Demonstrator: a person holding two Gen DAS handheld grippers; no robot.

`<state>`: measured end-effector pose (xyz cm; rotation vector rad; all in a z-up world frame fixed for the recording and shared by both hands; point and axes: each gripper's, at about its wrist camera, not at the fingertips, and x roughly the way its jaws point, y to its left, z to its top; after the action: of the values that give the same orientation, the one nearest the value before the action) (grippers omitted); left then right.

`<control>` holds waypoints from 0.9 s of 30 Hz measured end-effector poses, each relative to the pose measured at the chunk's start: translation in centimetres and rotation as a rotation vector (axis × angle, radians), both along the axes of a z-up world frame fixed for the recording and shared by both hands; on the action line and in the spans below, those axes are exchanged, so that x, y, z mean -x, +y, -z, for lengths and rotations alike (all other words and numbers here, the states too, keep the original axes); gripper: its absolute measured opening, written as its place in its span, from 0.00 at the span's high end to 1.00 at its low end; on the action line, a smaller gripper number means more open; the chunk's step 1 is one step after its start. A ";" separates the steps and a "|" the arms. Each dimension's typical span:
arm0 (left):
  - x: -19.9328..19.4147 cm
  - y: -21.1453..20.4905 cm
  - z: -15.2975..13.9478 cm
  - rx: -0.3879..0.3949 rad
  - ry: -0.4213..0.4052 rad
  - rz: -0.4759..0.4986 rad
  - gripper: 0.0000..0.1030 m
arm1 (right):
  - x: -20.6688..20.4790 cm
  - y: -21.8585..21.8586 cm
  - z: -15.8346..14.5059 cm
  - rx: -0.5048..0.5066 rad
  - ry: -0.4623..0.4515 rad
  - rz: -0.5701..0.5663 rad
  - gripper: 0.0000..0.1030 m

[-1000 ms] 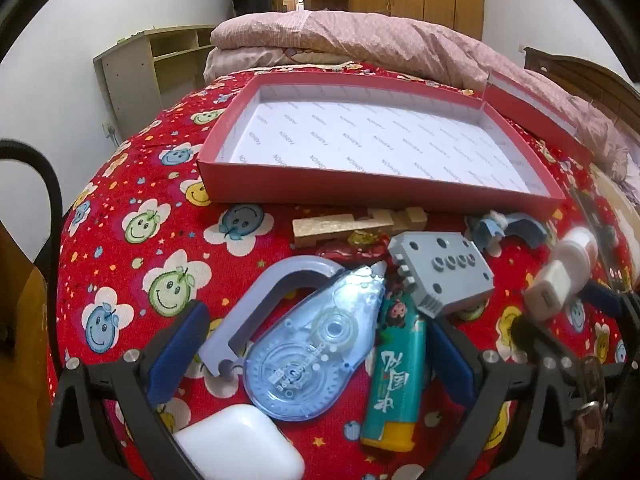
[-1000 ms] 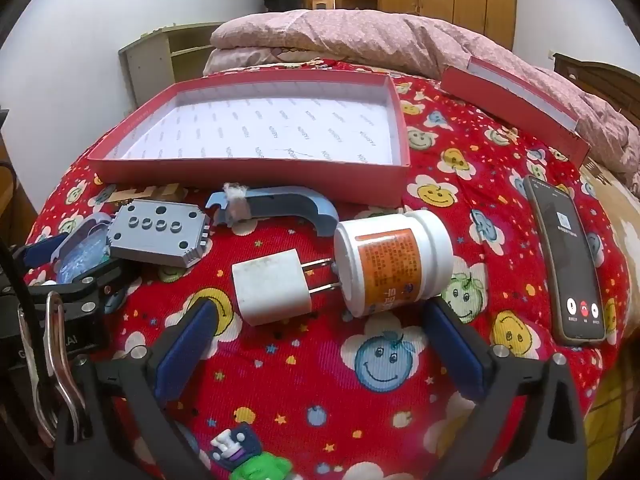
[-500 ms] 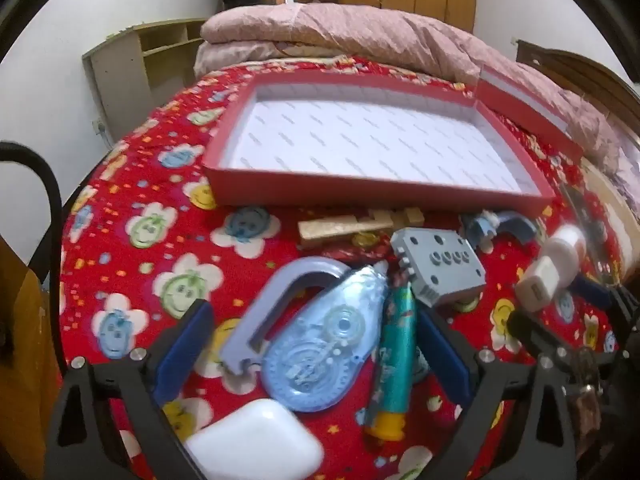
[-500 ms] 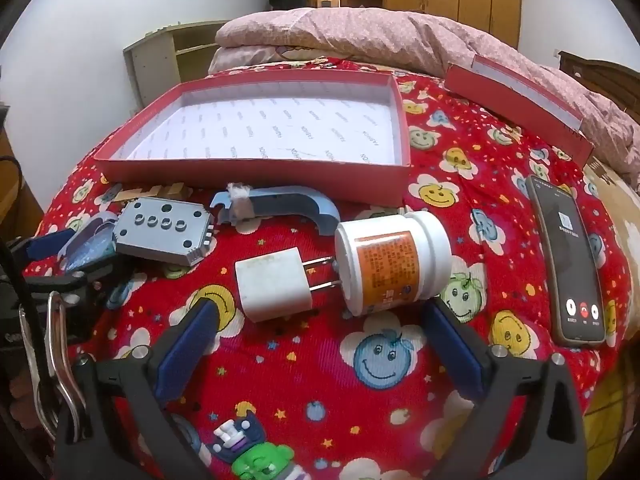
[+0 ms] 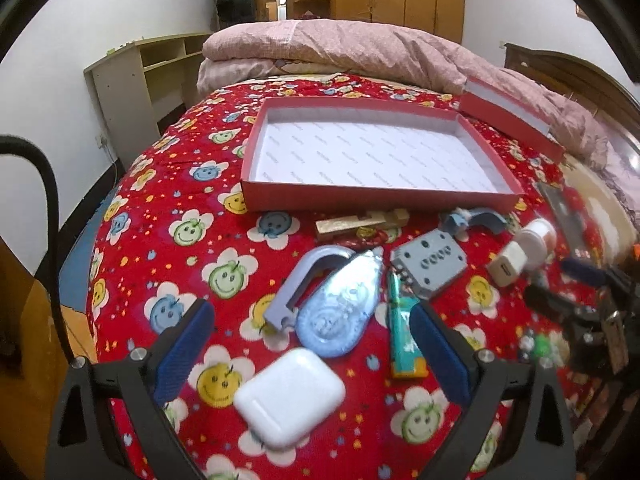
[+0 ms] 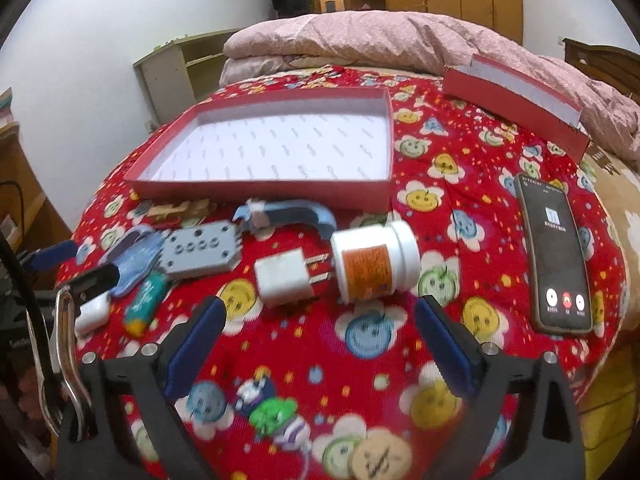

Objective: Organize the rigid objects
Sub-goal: 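Move left tool to white earbud case while right tool moves to green keychain figure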

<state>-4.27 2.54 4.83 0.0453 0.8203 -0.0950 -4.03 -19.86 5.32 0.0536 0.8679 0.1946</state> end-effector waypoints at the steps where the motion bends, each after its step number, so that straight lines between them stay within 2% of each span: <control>1: 0.4 0.0 -0.2 0.001 -0.002 0.002 0.02 | 0.3 0.0 0.0 -0.005 0.008 -0.009 0.05; 6: 2.3 0.4 -0.2 -0.017 0.001 0.015 0.02 | 1.9 -0.2 0.5 -0.029 0.058 -0.026 0.05; 11: 3.6 1.9 1.4 -0.072 0.027 -0.063 0.03 | 3.7 0.1 0.5 -0.026 0.057 -0.054 0.05; 20: 4.6 3.0 2.5 -0.019 0.027 -0.049 0.06 | 5.8 1.3 0.9 0.046 0.028 -0.101 0.09; 27: 4.5 1.8 2.9 -0.042 0.025 -0.020 0.06 | 5.8 1.5 1.1 0.061 0.024 -0.107 0.11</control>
<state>-8.76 4.33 1.93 0.0759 0.8474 -0.0593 -9.88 -18.35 4.21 -0.0479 0.9005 0.2680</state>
